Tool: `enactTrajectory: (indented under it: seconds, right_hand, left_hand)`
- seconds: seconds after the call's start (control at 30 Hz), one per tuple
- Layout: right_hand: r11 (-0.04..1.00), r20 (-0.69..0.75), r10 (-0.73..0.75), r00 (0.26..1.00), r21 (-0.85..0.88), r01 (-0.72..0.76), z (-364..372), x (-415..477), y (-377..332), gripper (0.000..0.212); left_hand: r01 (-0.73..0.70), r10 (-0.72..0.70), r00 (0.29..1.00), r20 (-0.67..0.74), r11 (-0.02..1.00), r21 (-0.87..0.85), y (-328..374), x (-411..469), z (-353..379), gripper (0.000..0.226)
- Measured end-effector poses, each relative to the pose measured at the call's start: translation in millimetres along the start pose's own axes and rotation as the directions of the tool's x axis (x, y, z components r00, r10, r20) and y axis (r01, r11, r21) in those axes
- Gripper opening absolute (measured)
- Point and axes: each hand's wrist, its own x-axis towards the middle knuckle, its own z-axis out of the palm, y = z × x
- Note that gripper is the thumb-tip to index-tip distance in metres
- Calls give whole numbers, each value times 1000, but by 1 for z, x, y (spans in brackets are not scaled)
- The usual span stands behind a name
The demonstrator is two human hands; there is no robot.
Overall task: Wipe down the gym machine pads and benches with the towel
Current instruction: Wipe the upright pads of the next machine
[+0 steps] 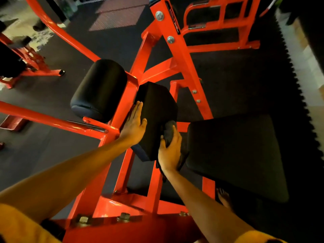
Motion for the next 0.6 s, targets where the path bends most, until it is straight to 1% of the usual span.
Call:
enactTrajectory:
  seconds: [0.1,0.17,0.2,0.27,0.33,0.37,0.43,0.47,0.5,0.53,0.6]
  right_hand:
    - [983,126,-186,975,20,185,9,14,-28,67]
    - [964,203,-266,942,35,265,17,44,-45,72]
    - [958,219,-285,933,36,284,21,61,-49,73]
    - [969,220,-242,945,5,247,27,98,-47,74]
    - [994,197,-99,975,-31,107,26,127,-35,72]
    - [1000,183,-21,983,-17,24,24,133,-25,67]
    - [989,163,86,983,104,-104,16,132,-3,59]
    - [976,162,120,979,160,-146,12,125,8,59]
    - [970,156,134,979,182,-162,7,112,14,59]
    - [974,141,124,982,172,-147,3,96,18,59]
    - [993,109,64,992,88,-73,2,67,16,60]
  left_hand:
    - [9,-9,1000,3,999,47,4,0,0,68]
    - [11,-11,1000,5,993,114,5,1,1,70]
    - [11,-12,1000,8,989,146,6,2,1,71]
    - [36,-40,999,15,981,191,11,7,4,75]
    - [59,-63,998,11,974,217,15,14,6,75]
    - [64,-68,998,10,973,220,17,19,6,74]
    - [78,-83,996,14,976,205,21,30,6,71]
    - [85,-91,996,23,977,195,22,37,5,70]
    - [91,-99,995,33,978,185,23,44,5,70]
    - [95,-103,994,37,979,179,23,51,5,70]
    - [111,-118,993,28,977,181,24,65,6,71]
